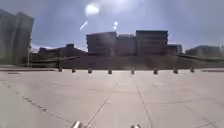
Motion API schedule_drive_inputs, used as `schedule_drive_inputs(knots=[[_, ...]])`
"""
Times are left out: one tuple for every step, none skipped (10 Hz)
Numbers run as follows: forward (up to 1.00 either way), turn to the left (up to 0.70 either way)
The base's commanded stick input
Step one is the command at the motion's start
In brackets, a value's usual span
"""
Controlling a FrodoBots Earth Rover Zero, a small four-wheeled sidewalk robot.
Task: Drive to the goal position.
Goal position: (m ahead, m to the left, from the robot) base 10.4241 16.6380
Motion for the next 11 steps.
schedule_drive_inputs(knots=[[0.85,0.0],[0.85,0.0],[0.85,0.0],[0.85,0.0],[0.85,0.0],[0.85,0.0],[0.85,0.0],[0.85,0.0],[0.85,0.0],[0.85,0.0],[0.85,0.0]])
